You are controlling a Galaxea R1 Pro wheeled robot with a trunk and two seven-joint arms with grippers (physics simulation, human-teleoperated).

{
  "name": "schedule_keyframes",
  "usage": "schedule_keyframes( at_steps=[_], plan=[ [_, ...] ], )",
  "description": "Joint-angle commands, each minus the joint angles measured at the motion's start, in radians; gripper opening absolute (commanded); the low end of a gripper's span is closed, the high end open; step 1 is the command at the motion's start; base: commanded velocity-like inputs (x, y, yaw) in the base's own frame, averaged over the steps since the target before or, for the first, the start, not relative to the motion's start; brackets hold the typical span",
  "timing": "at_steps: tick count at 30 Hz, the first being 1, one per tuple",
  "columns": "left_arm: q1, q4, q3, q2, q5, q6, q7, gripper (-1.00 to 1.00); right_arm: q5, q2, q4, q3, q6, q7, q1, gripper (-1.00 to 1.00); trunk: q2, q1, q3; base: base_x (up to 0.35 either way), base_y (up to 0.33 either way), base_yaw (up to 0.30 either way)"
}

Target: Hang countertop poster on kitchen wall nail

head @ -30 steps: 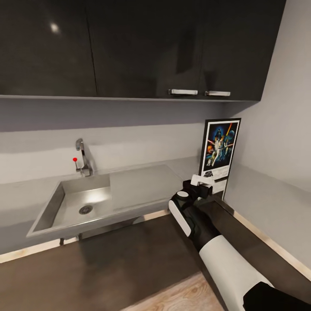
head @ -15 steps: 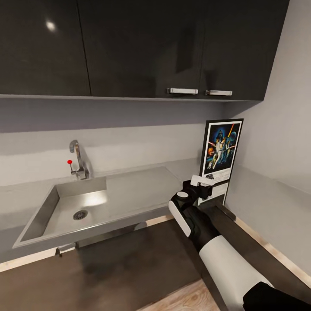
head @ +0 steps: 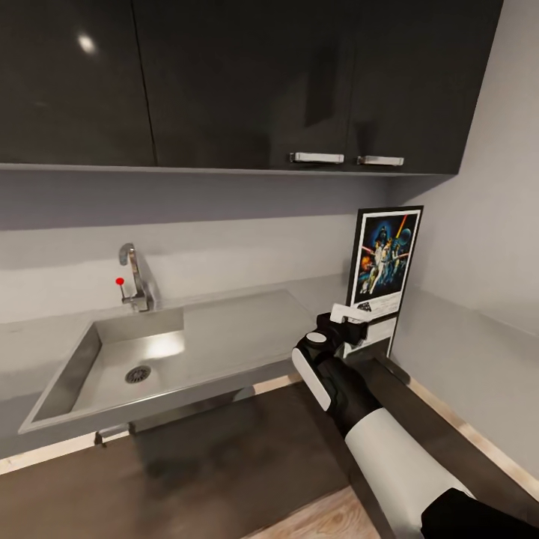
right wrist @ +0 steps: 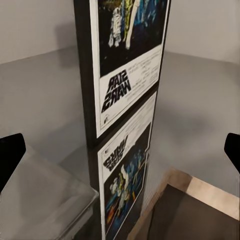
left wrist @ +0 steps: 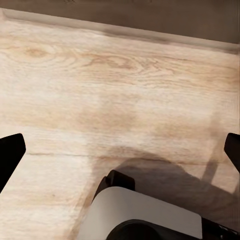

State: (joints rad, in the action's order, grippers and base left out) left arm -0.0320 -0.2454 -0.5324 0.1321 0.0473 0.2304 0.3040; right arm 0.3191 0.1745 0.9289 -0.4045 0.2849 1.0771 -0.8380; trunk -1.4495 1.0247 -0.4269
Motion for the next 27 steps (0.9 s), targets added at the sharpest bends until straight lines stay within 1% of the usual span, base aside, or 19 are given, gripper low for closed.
schedule_keyframes(
  at_steps=[1, 10, 14, 20, 27],
  plan=[
    [0.0, 0.0, -0.005, 0.0, 0.005, -0.001, 0.008, 1.0, 0.003, 0.0, 0.001, -0.002, 0.011, 0.006, -0.001, 1.0, -0.001, 0.0, -0.001, 0.161, 0.0, 0.0],
    [0.0, 0.026, -0.005, 0.001, 0.005, 0.001, 0.009, 1.0, 0.003, 0.0, 0.001, -0.003, 0.011, 0.006, -0.001, 1.0, -0.001, 0.0, -0.001, 0.118, 0.0, 0.0],
    [0.0, 0.028, -0.005, 0.001, 0.005, 0.001, 0.009, 1.0, 0.003, 0.0, 0.001, -0.003, 0.009, 0.005, -0.001, 1.0, -0.001, 0.0, -0.001, 0.214, 0.0, 0.0],
    [0.0, 0.029, -0.006, 0.001, 0.005, 0.001, 0.009, 1.0, 0.003, 0.0, 0.001, -0.003, 0.008, 0.002, -0.001, 1.0, -0.001, 0.0, -0.001, 0.074, 0.0, 0.0],
    [0.0, 0.029, -0.006, 0.001, 0.005, 0.001, 0.009, 1.0, 0.003, 0.0, 0.001, -0.002, 0.008, 0.001, 0.0, 1.0, -0.001, 0.0, -0.001, 0.188, 0.0, 0.0]
  ],
)
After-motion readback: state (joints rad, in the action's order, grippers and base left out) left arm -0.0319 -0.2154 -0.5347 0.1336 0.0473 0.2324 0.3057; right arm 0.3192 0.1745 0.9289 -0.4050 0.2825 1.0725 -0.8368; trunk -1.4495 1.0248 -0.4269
